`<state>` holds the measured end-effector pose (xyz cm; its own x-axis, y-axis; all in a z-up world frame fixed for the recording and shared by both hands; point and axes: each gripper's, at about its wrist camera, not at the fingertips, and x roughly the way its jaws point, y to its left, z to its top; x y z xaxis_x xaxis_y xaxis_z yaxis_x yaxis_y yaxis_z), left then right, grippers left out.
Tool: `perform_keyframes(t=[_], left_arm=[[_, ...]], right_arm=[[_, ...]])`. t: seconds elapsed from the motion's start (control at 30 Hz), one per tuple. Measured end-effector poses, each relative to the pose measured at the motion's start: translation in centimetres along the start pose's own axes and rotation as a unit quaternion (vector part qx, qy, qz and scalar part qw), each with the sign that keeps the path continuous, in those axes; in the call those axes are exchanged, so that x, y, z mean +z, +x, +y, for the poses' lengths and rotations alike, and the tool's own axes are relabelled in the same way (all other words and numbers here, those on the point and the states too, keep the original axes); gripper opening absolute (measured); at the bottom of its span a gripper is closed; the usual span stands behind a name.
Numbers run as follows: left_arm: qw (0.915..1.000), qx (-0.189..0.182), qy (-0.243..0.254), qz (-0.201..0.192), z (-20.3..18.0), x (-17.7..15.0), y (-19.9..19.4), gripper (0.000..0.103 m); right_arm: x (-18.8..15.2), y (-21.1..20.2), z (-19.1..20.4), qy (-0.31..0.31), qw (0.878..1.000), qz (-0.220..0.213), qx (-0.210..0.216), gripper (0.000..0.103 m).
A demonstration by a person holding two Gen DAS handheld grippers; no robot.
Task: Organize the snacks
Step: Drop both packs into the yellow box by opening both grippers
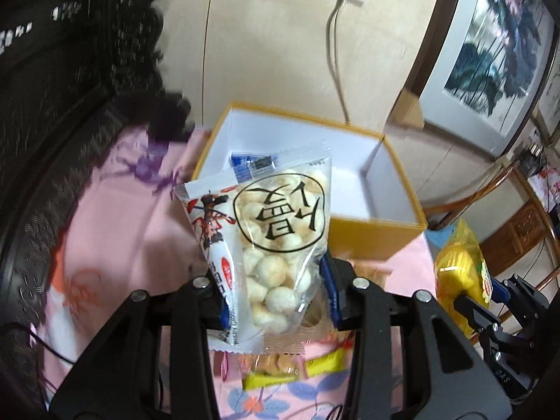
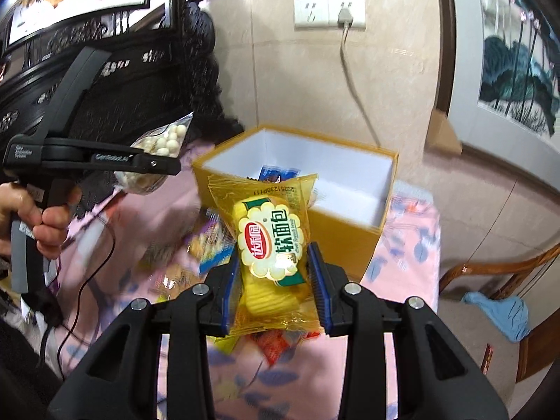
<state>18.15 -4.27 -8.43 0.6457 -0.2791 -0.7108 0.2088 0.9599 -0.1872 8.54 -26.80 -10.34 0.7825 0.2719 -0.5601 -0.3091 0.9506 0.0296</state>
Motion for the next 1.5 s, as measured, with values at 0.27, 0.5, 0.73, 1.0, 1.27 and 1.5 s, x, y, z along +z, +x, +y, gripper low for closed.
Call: perform_keyframes(t=[0.27, 0.5, 0.73, 1.0, 1.27, 1.5], left_arm=[[0.9983, -0.011, 0.023, -0.051, -1.8, 5.2, -0.5, 0.04], [0.9963, -0.011, 0.036, -0.078, -2.6, 9.0, 1.3, 0.04], [0.9959, -0.002, 0.04, -0.081, -2.6, 12.4, 4.9, 0.04], [0.9908, 0.044, 0.026, -0.125, -2.2, 13.1, 4.1, 0.091], [0.995, 0.039, 0.014, -0.091, -0.4, 9.3, 2.4, 0.094], [0.9976, 0.055, -0.015, -0.039, 2.9, 2.6, 1.4, 0.094]], right_arm=[[5.5, 0.6, -2.6, 0.02, 0.997, -0.066, -0.038, 0.037], [8.8, 2.5, -4.8, 0.032, 0.993, -0.095, -0.057, 0.037], [11.4, 6.2, -6.3, 0.039, 0.992, -0.1, -0.066, 0.037], [12.2, 5.8, -6.3, 0.067, 0.987, -0.115, -0.094, 0.073], [8.3, 4.9, -4.3, 0.059, 0.993, -0.07, -0.07, 0.073], [3.4, 5.1, -2.3, 0.065, 0.997, -0.01, -0.032, 0.073]])
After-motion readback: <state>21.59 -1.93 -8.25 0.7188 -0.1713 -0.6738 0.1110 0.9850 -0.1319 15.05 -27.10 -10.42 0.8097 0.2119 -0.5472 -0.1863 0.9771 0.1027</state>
